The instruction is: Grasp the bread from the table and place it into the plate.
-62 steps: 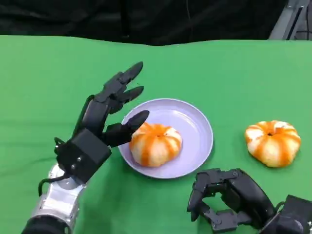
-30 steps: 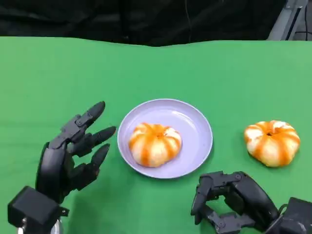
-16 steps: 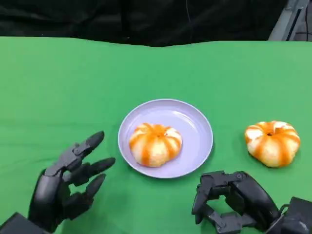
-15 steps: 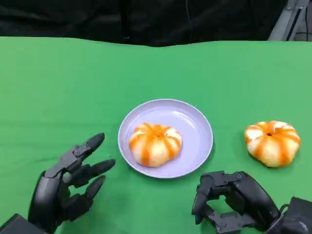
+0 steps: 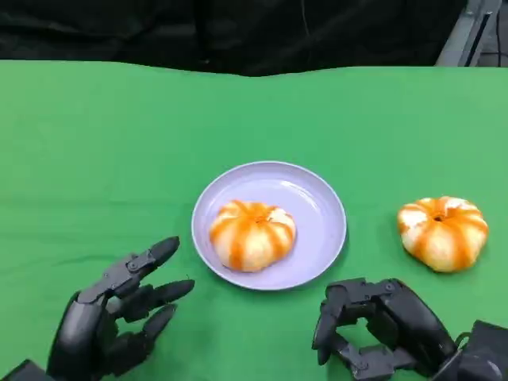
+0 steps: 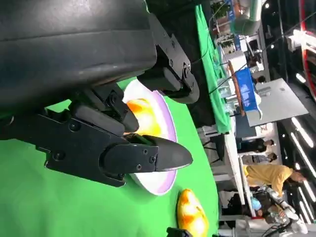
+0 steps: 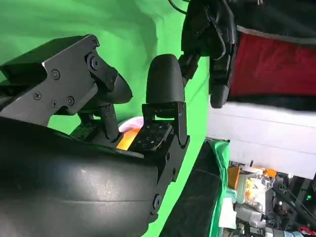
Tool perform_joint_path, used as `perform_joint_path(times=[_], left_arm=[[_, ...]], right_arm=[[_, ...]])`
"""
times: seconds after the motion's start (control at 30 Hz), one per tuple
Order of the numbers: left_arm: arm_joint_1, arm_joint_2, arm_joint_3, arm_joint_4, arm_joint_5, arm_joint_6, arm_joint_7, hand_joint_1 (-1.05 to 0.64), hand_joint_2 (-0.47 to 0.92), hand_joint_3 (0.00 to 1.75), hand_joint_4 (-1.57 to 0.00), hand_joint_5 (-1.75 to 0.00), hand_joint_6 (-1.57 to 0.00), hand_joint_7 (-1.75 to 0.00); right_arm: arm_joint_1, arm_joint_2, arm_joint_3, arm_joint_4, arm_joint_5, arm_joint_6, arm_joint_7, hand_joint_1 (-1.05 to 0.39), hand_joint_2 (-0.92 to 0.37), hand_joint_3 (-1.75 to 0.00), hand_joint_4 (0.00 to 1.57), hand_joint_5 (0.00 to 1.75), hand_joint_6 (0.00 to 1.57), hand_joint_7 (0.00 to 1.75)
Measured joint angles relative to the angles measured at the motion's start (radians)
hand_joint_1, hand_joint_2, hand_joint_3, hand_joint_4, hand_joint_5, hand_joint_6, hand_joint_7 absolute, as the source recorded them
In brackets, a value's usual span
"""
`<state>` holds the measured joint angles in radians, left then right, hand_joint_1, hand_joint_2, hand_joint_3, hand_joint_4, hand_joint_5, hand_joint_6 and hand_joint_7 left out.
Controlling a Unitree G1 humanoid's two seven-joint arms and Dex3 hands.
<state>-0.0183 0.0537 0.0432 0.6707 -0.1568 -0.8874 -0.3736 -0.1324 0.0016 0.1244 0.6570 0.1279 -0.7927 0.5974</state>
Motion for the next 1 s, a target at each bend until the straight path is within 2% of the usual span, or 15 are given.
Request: perform_joint_path(times=[0.07,0.13,0.43,0.47,0.53,0.57,0.67,0.7,0.73,0.77,0.87,0.97,1.0], left_arm=[[0.001,-0.003,-0.001,0.016,-0.002,0.000,-0.020,-0.06,0.92,0.19,-0.81,0.00,-0.62,-0.02],[0.001,-0.009,-0.002,0.029,-0.002,-0.001,-0.030,-0.01,0.92,0.20,-0.81,0.00,-0.63,-0.02],[-0.002,-0.015,-0.003,0.082,0.023,-0.037,-0.035,0.02,0.92,0.20,-0.84,-0.01,-0.71,-0.02],[-0.003,-0.015,-0.003,0.086,0.023,-0.039,-0.035,0.02,0.92,0.21,-0.89,-0.03,-0.77,-0.05],[-0.004,-0.014,-0.003,0.095,0.031,-0.047,-0.032,0.00,0.92,0.28,-1.08,-0.12,-1.03,-0.10],[-0.006,-0.012,-0.004,0.101,0.048,-0.061,-0.027,-0.01,0.92,0.30,-1.13,-0.16,-1.11,-0.12],[-0.017,-0.005,-0.006,0.121,0.083,-0.092,-0.020,-0.01,0.92,0.31,-1.17,-0.18,-1.16,-0.12],[-0.020,-0.004,-0.006,0.127,0.088,-0.097,-0.019,-0.01,0.92,0.37,-1.07,-0.61,-1.15,-0.36],[-0.024,-0.003,-0.006,0.135,0.091,-0.104,-0.018,-0.02,0.92,0.40,-0.96,-0.90,-1.06,-0.61],[-0.027,-0.001,-0.006,0.141,0.093,-0.112,-0.016,-0.02,0.92,0.41,-0.89,-1.09,-0.97,-0.82],[-0.037,0.002,-0.007,0.161,0.101,-0.136,-0.013,-0.03,0.92,0.43,-0.84,-1.25,-0.89,-1.01],[-0.039,0.002,-0.010,0.178,0.101,-0.144,-0.013,-0.03,0.90,0.47,-0.82,-1.31,-0.86,-1.08],[-0.039,0.002,-0.011,0.180,0.101,-0.145,-0.013,-0.04,0.86,0.56,-0.80,-1.37,-0.84,-1.15]], right_arm=[[0.000,0.000,0.000,0.000,0.000,0.000,-0.002,0.09,-0.55,-1.10,0.95,1.33,0.93,1.07],[0.000,0.000,0.000,0.000,0.001,0.001,-0.002,0.09,-0.55,-1.11,0.95,1.34,0.93,1.07],[0.000,0.000,0.000,-0.001,0.003,0.002,0.003,0.10,-0.56,-1.10,0.94,1.34,0.93,1.07],[0.000,0.000,0.000,-0.001,0.003,0.002,0.003,0.10,-0.56,-1.10,0.94,1.34,0.93,1.07],[0.000,0.000,0.000,-0.001,0.003,0.002,0.004,0.09,-0.56,-1.10,0.94,1.34,0.93,1.06],[0.000,0.000,0.000,-0.002,0.003,0.003,0.004,0.09,-0.56,-1.10,0.94,1.34,0.93,1.06],[0.000,0.000,0.001,-0.011,0.003,0.005,0.005,0.09,-0.56,-1.10,0.94,1.34,0.93,1.06],[0.000,0.000,0.001,-0.012,0.003,0.006,0.005,0.09,-0.56,-1.10,0.94,1.34,0.93,1.06],[0.000,0.000,0.001,-0.012,0.003,0.007,0.005,0.08,-0.55,-1.10,0.94,1.34,0.94,1.07],[0.000,0.000,0.001,-0.012,0.002,0.006,0.004,0.08,-0.55,-1.10,0.94,1.34,0.93,1.07],[0.000,0.000,0.001,-0.012,0.001,0.005,0.000,0.09,-0.54,-1.12,0.94,1.35,0.93,1.07],[0.000,0.000,0.001,-0.012,0.002,0.005,0.002,0.09,-0.54,-1.13,0.94,1.35,0.93,1.07],[0.000,0.000,0.001,-0.012,0.002,0.005,0.002,0.09,-0.54,-1.13,0.95,1.35,0.93,1.07]])
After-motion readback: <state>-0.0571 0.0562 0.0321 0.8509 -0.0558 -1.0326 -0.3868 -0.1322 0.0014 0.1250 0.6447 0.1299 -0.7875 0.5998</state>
